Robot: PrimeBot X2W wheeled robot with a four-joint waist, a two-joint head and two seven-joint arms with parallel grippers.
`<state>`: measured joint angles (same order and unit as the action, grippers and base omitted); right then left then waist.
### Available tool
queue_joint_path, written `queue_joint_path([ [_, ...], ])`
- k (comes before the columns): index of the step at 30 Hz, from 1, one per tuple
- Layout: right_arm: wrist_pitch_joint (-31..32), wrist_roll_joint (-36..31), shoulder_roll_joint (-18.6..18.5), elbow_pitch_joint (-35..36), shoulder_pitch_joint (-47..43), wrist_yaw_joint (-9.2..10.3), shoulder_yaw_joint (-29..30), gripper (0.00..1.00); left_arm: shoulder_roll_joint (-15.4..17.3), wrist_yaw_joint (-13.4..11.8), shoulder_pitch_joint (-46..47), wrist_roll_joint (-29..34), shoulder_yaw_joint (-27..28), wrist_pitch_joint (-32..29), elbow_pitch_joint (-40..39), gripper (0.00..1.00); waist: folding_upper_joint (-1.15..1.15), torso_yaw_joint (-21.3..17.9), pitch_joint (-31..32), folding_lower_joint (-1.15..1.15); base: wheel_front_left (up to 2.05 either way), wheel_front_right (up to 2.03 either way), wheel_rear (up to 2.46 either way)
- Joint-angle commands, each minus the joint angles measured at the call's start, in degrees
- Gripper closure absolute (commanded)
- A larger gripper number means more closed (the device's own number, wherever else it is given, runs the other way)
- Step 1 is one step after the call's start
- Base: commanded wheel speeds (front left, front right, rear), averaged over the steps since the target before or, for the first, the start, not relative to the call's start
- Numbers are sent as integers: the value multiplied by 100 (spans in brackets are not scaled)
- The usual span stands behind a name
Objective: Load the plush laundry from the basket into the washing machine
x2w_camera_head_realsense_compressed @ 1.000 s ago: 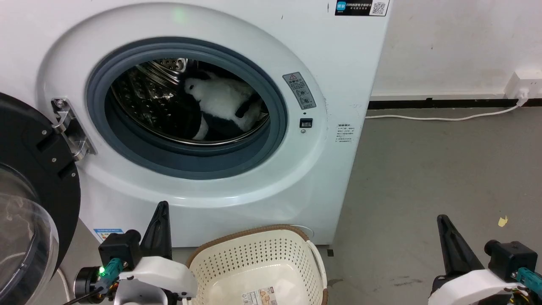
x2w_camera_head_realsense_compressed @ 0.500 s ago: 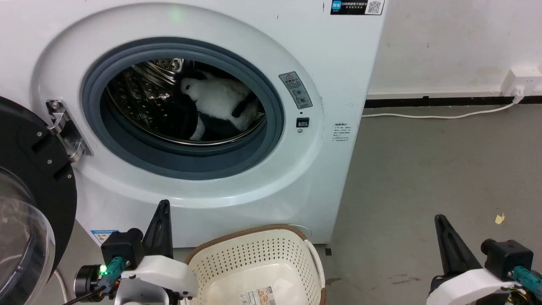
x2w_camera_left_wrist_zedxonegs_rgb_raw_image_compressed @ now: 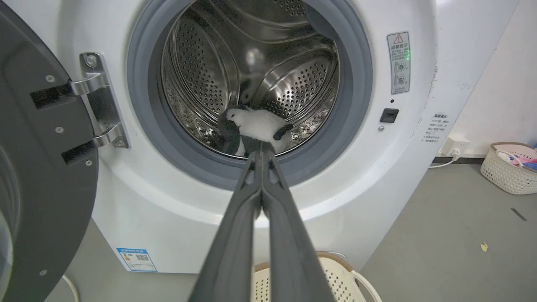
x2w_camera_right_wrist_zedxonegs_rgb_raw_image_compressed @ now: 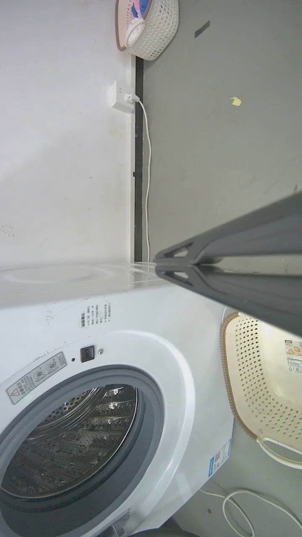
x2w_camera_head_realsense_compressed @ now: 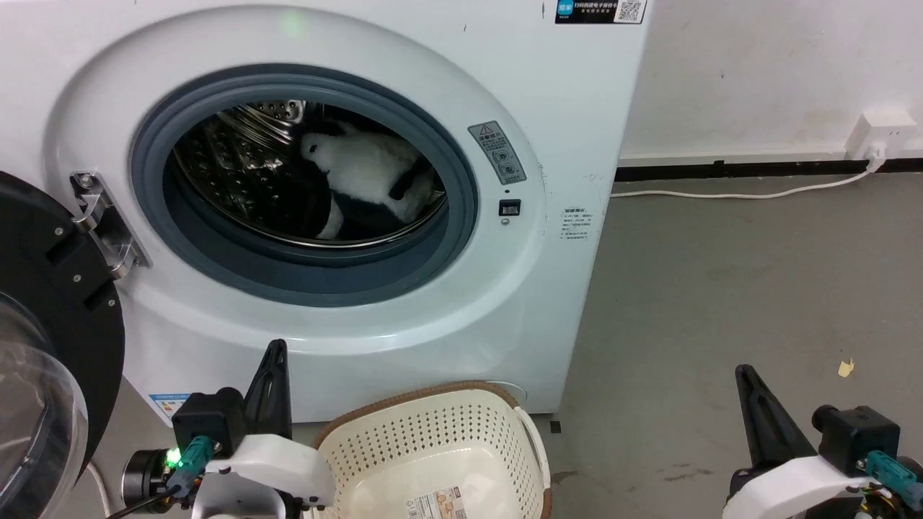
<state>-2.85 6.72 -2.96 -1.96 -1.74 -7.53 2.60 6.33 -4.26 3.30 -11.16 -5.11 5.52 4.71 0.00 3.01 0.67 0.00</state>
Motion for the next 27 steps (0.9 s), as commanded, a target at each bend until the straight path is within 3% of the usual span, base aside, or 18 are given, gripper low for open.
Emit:
queue_joint_path([
  [1,20,-65,4,38,66,2,-21,100,-19,51,-120,68,23,-30,-50,100,0,-6,-2,0,0,0,0],
  [27,116,-285,5,96,105,3,-108,100,-138,187,-196,448,200,-219,-202,100,0,-113,-25,0,0,0,0],
])
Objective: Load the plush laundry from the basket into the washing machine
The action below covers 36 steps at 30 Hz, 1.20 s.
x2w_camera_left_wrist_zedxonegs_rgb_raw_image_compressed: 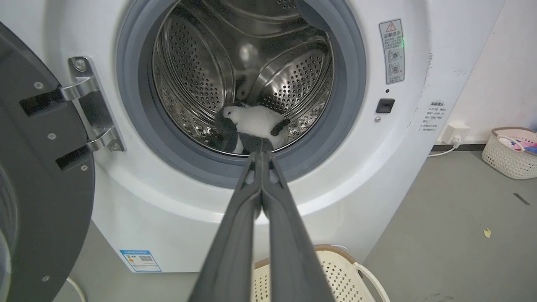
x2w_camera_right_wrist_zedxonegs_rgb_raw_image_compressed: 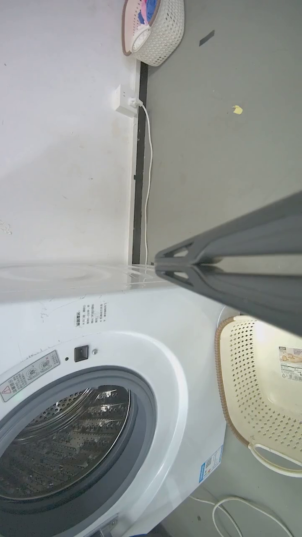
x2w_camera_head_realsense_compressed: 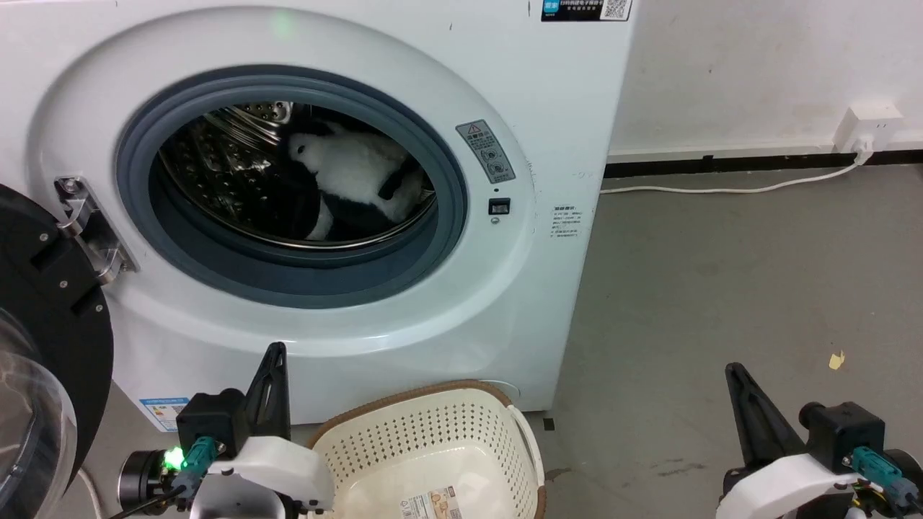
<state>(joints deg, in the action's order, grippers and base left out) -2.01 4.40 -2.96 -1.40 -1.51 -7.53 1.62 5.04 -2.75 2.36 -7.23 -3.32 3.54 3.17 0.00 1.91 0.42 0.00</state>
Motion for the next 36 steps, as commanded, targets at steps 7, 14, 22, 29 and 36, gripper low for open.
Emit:
queue_joint_path([
  [7,58,-113,6,55,92,3,-33,100,-40,73,-122,158,69,-73,-90,100,0,-32,-7,0,0,0,0],
  [14,83,-172,6,70,103,3,-57,100,-72,110,-143,260,117,-124,-131,100,0,-61,-14,0,0,0,0],
  [22,113,-240,7,88,115,3,-83,100,-108,151,-166,377,171,-182,-178,100,0,-94,-21,0,0,0,0],
  [29,139,-299,7,103,125,4,-106,100,-140,188,-187,479,219,-233,-219,100,0,-123,-27,0,0,0,0],
  [36,168,-366,8,121,138,4,-133,100,-176,230,-210,596,273,-291,-266,100,0,-156,-35,0,0,0,0],
])
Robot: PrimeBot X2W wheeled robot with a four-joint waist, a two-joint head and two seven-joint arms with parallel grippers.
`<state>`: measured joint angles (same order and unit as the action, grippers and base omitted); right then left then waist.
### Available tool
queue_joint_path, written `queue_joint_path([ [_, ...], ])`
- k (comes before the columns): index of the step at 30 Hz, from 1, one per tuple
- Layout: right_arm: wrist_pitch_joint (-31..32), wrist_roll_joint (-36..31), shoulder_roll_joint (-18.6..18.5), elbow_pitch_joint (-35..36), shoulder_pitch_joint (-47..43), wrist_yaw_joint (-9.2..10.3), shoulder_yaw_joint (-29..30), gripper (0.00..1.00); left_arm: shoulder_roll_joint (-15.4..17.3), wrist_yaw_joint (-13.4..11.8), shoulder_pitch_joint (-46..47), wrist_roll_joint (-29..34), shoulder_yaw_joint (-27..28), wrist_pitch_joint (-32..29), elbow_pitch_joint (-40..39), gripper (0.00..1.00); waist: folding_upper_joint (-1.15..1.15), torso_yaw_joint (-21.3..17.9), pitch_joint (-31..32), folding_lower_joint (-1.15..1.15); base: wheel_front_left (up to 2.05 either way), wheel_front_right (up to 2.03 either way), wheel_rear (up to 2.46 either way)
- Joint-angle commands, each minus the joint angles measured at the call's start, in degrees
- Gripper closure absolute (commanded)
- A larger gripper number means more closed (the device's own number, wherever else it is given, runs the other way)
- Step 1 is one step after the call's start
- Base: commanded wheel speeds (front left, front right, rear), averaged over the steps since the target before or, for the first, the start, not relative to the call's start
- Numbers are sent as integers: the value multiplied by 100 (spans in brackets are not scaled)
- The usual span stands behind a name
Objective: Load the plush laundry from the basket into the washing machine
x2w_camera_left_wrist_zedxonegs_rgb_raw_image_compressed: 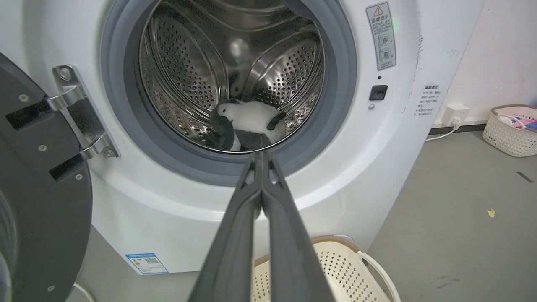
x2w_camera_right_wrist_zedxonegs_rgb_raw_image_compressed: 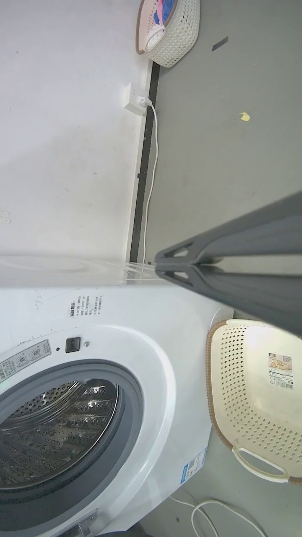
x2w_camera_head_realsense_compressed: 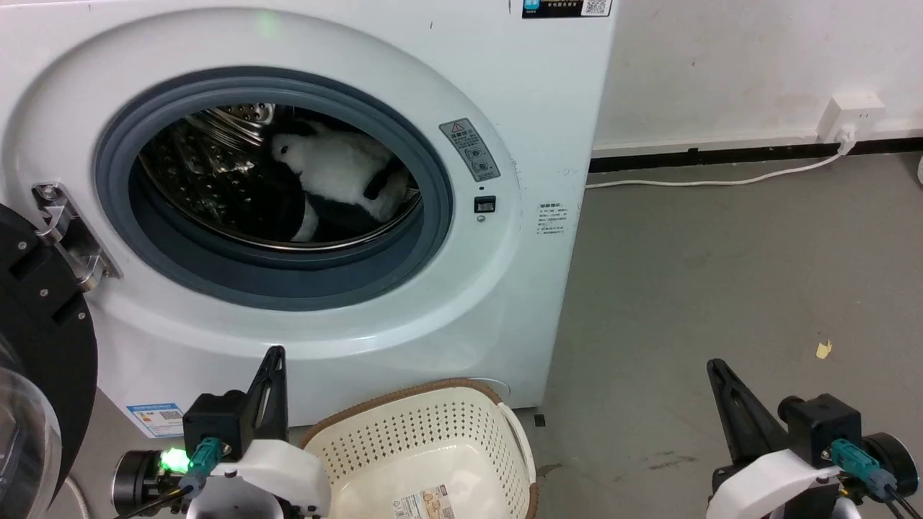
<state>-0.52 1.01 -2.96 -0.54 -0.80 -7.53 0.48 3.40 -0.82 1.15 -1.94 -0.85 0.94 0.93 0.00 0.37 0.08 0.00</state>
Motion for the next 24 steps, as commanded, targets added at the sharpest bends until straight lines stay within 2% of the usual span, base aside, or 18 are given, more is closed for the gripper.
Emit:
queue_joint_path([
  [1,24,-35,8,37,69,4,-22,100,-17,42,-92,81,33,-38,-47,100,0,-5,-1,0,0,0,0],
  [24,52,-101,8,54,80,4,-48,100,-52,82,-115,194,85,-94,-93,100,0,-37,-8,0,0,0,0],
])
